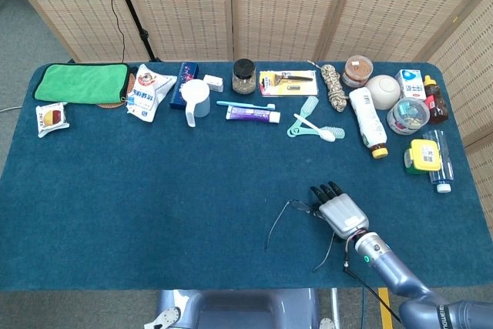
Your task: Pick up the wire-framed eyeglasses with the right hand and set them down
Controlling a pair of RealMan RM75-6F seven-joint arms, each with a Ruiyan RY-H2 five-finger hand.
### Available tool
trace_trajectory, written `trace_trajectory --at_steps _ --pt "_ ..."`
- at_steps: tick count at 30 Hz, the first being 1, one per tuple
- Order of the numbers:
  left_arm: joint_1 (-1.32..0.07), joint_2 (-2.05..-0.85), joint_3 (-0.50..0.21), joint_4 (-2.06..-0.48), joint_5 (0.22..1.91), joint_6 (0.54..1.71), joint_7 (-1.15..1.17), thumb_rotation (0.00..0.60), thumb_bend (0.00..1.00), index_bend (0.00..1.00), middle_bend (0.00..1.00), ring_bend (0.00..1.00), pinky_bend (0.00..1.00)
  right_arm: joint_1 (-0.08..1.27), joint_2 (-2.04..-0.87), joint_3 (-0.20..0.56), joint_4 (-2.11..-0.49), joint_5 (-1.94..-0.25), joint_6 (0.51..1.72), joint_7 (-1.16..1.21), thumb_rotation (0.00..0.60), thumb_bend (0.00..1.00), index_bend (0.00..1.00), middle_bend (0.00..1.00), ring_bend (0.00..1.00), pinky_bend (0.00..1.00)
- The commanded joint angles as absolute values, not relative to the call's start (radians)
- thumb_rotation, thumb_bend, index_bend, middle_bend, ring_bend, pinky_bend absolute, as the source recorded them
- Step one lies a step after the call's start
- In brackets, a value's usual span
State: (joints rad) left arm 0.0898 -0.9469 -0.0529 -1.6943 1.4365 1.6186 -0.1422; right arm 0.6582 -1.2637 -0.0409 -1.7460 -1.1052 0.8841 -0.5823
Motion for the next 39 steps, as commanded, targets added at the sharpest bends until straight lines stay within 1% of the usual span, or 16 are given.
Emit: trace_trajectory --at_steps 1,4,9,13,21,27,39 --pt "0.090 -0.947 -0.053 -1.693 1.436 1.619 -0.143 0.541 0.37 0.10 0.00 0.00 0.00 0.669 -1.276 -0.038 -1.750 -1.087 0.886 -0.610 0.600 0.19 0.33 0.06 0.00 0.00" --pt "0.090 -0.947 -0.053 -1.693 1.436 1.618 -0.145 0.541 0.37 0.10 0.00 0.00 0.00 0.681 -1.289 -0.033 -1.753 -1.063 0.892 -0.643 0.600 0.19 0.36 0.08 0.00 0.00" --pt "0.090 -0.946 -0.054 -1.693 1.436 1.618 -0.148 0.541 0.37 0.10 0.00 0.00 0.00 0.701 -1.308 -0.026 -1.758 -1.024 0.898 -0.688 0.600 0.19 0.46 0.13 0.00 0.00" --pt "0.091 -0.943 -0.053 -1.693 1.436 1.615 -0.156 0.542 0.37 0.10 0.00 0.00 0.00 0.718 -1.324 -0.018 -1.761 -0.990 0.904 -0.718 0.600 0.19 0.52 0.16 0.00 0.00" --pt "0.094 -0.943 -0.053 -1.686 1.430 1.612 -0.163 0.540 0.37 0.10 0.00 0.00 0.00 0.771 -1.365 0.011 -1.729 -0.891 0.890 -0.750 0.600 0.19 0.60 0.25 0.08 0.00" --pt "0.093 -0.944 -0.054 -1.684 1.428 1.610 -0.163 0.541 0.37 0.10 0.00 0.00 0.00 0.804 -1.383 0.030 -1.683 -0.832 0.874 -0.743 0.600 0.19 0.62 0.27 0.11 0.00" --pt "0.092 -0.942 -0.054 -1.694 1.432 1.611 -0.151 0.539 0.37 0.10 0.00 0.00 0.00 0.835 -1.403 0.051 -1.593 -0.794 0.853 -0.701 0.600 0.19 0.63 0.28 0.12 0.01"
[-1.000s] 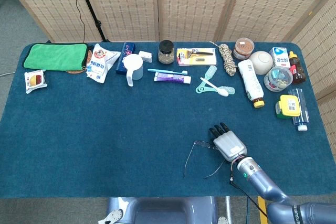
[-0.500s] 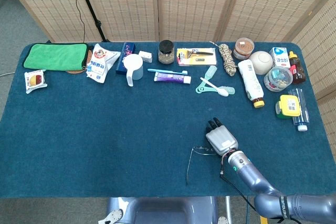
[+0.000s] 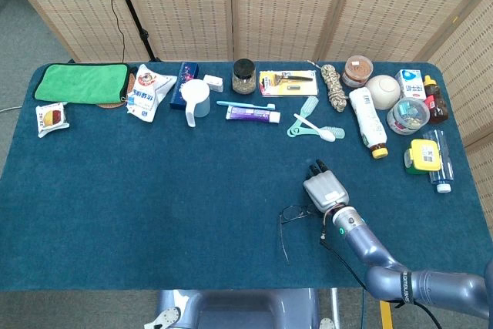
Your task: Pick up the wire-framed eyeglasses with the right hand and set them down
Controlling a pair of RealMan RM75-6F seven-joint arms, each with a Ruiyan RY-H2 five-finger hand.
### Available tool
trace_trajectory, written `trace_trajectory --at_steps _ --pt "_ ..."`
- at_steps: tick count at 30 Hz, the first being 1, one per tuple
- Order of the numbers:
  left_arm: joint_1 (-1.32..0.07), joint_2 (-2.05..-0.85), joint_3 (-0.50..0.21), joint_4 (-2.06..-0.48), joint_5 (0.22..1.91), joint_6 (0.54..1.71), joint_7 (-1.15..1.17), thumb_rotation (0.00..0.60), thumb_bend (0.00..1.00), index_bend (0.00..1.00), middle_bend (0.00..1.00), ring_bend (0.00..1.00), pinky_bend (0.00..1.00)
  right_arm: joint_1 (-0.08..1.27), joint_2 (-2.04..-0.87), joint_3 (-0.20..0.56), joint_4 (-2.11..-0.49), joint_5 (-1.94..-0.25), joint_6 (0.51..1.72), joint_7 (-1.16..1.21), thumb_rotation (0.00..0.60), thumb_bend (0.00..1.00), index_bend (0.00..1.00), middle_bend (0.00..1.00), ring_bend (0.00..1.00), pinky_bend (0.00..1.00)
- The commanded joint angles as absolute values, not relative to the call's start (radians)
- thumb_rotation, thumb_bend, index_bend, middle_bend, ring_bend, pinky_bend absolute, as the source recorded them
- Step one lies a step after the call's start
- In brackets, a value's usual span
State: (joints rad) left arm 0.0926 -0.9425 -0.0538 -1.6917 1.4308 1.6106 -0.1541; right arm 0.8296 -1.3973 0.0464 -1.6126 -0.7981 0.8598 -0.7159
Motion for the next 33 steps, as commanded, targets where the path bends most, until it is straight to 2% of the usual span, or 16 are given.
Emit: trace_trajectory --at_steps 1,17,20,30,33 --pt "0.092 -0.941 -0.054 -1.696 1.433 1.612 -0.150 0.539 0.37 0.10 0.00 0.00 0.00 0.835 -1.404 0.051 -1.589 -0.794 0.851 -0.697 0.600 0.19 0.63 0.28 0.12 0.01" --pt "0.088 -0.934 -0.055 -1.729 1.446 1.619 -0.126 0.542 0.37 0.10 0.00 0.00 0.00 0.806 -1.371 0.014 -1.621 -0.871 0.893 -0.650 0.600 0.19 0.60 0.28 0.12 0.00" --pt "0.089 -0.932 -0.055 -1.736 1.451 1.623 -0.121 0.540 0.37 0.10 0.00 0.00 0.00 0.797 -1.358 0.004 -1.633 -0.890 0.901 -0.640 0.600 0.19 0.55 0.26 0.11 0.00" --pt "0.089 -0.927 -0.054 -1.753 1.461 1.632 -0.109 0.542 0.37 0.10 0.00 0.00 0.00 0.753 -1.297 -0.009 -1.674 -0.946 0.952 -0.596 0.600 0.19 0.26 0.11 0.00 0.00" --pt "0.089 -0.928 -0.054 -1.754 1.462 1.632 -0.107 0.541 0.37 0.10 0.00 0.00 0.00 0.746 -1.285 -0.003 -1.683 -0.958 0.962 -0.581 0.600 0.19 0.22 0.07 0.00 0.00"
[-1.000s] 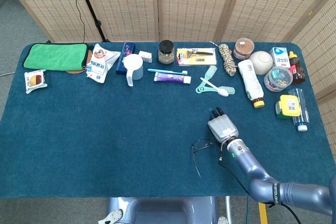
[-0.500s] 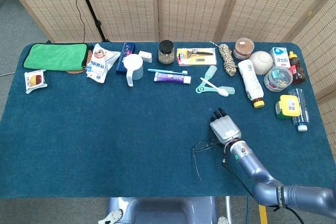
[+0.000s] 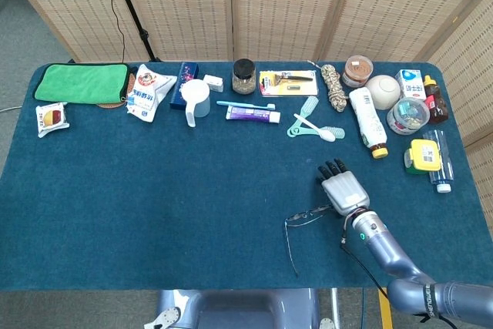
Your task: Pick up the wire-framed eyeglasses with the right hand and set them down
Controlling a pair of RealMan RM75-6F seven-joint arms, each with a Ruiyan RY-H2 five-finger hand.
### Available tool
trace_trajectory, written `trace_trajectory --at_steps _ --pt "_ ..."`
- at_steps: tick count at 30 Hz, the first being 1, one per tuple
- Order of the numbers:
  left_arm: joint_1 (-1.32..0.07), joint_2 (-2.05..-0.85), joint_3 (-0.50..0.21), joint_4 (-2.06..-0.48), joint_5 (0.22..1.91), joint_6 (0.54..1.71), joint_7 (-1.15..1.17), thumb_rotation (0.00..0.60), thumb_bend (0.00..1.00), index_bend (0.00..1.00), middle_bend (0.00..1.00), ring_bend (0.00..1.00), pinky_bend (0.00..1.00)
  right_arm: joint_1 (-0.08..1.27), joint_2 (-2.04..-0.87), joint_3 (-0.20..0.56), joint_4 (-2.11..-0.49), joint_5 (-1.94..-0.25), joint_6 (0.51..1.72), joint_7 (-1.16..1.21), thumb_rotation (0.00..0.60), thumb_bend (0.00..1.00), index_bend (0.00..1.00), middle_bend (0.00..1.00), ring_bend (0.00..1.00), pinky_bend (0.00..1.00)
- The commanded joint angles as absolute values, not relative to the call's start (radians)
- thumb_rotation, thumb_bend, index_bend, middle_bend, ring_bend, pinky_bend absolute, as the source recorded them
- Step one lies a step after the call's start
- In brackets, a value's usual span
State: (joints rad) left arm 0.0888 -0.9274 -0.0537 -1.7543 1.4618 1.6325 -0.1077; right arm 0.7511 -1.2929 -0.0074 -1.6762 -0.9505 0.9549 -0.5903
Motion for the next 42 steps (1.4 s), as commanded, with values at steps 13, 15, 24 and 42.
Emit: trace_trajectory --at_steps 13,15,24,42 --pt "0.084 -0.931 -0.055 -1.748 1.455 1.624 -0.105 0.541 0.37 0.10 0.00 0.00 0.00 0.719 -1.174 0.051 -1.822 -1.053 0.945 -0.389 0.600 0.19 0.16 0.01 0.00 0.00" --pt "0.083 -0.932 -0.055 -1.748 1.454 1.623 -0.105 0.540 0.37 0.10 0.00 0.00 0.00 0.719 -1.157 0.059 -1.850 -1.073 0.919 -0.334 0.600 0.19 0.14 0.00 0.00 0.00" --pt "0.082 -0.929 -0.055 -1.743 1.443 1.613 -0.108 0.542 0.37 0.10 0.00 0.00 0.00 0.732 -1.129 0.072 -1.917 -1.165 0.783 -0.124 0.600 0.17 0.03 0.00 0.00 0.00" --pt "0.086 -0.923 -0.052 -1.721 1.440 1.610 -0.139 0.541 0.37 0.10 0.00 0.00 0.00 0.786 -1.340 0.042 -1.878 -1.029 0.836 -0.348 0.600 0.15 0.00 0.00 0.00 0.00"
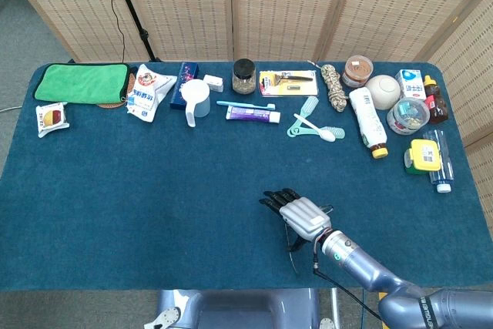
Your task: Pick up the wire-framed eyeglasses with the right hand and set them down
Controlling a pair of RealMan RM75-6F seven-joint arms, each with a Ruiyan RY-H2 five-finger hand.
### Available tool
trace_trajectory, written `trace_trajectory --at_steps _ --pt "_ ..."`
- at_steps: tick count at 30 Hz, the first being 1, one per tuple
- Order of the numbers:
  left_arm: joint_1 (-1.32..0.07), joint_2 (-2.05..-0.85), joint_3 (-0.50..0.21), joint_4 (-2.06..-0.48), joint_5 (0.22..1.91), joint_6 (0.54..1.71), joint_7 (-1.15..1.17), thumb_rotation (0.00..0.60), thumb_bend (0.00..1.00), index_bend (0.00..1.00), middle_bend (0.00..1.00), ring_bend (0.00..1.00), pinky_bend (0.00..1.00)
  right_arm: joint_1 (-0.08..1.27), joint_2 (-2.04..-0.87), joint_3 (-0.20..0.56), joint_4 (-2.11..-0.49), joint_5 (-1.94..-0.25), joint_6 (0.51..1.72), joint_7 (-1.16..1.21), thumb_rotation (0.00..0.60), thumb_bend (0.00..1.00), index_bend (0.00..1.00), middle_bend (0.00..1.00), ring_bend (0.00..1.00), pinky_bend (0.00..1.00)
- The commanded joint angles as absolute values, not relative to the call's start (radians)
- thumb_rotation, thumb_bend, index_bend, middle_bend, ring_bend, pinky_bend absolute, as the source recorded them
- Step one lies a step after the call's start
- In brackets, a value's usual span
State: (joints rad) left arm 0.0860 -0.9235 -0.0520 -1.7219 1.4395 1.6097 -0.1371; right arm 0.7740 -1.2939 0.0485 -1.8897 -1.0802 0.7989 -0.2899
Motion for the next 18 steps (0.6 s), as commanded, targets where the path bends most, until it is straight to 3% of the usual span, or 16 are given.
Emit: trace_trajectory --at_steps 1,18 --pt "0.086 -0.923 -0.052 -1.720 1.440 1.610 -0.140 0.540 0.37 0.10 0.00 0.00 0.00 0.788 -1.348 0.041 -1.877 -1.016 0.841 -0.360 0.600 0.15 0.00 0.00 0.00 0.00" --pt "0.090 -0.924 -0.049 -1.710 1.442 1.612 -0.152 0.539 0.37 0.10 0.00 0.00 0.00 0.805 -1.458 -0.006 -1.804 -0.929 0.963 -0.584 0.600 0.15 0.00 0.00 0.00 0.00"
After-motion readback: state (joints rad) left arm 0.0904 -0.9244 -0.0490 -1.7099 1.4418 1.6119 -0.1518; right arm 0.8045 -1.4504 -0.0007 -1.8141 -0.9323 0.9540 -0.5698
